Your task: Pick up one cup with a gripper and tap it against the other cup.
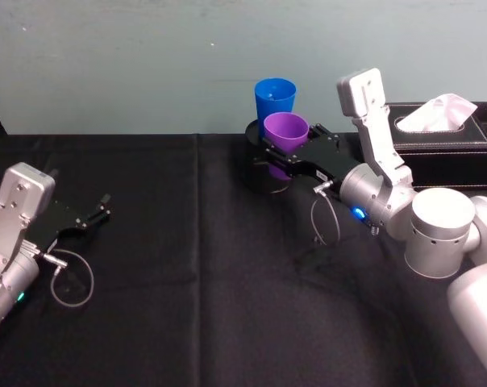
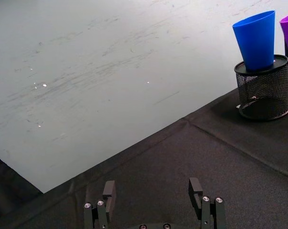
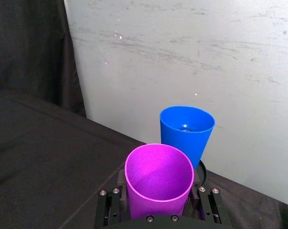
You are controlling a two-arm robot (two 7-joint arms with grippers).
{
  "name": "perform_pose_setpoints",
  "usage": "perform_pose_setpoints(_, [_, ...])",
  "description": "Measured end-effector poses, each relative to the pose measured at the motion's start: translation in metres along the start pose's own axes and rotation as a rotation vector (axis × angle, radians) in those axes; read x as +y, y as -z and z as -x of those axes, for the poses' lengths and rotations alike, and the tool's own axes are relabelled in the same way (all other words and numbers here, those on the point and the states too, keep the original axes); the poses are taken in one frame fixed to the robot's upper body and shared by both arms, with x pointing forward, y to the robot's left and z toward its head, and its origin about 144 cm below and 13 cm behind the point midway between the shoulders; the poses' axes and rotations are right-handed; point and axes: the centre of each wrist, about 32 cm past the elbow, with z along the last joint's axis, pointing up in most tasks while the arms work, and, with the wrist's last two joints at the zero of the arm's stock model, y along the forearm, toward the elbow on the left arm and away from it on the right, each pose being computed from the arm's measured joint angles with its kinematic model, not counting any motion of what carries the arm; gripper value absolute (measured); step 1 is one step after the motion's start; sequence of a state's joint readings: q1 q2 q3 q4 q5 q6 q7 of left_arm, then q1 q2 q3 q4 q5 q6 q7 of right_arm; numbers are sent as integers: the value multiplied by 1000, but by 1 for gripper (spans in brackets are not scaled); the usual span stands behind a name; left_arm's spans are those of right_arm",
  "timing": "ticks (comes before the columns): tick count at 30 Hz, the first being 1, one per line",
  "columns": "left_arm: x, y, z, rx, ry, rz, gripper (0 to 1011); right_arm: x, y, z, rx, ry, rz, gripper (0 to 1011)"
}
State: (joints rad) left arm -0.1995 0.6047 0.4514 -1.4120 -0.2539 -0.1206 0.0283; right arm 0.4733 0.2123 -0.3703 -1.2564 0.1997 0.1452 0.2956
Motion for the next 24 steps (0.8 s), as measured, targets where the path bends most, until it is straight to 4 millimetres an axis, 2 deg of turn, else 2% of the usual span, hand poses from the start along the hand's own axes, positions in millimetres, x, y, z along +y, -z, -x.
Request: perform_pose_setpoints(24, [0, 0, 0, 0, 0, 0, 1000, 14, 0, -3, 10, 20, -2, 735])
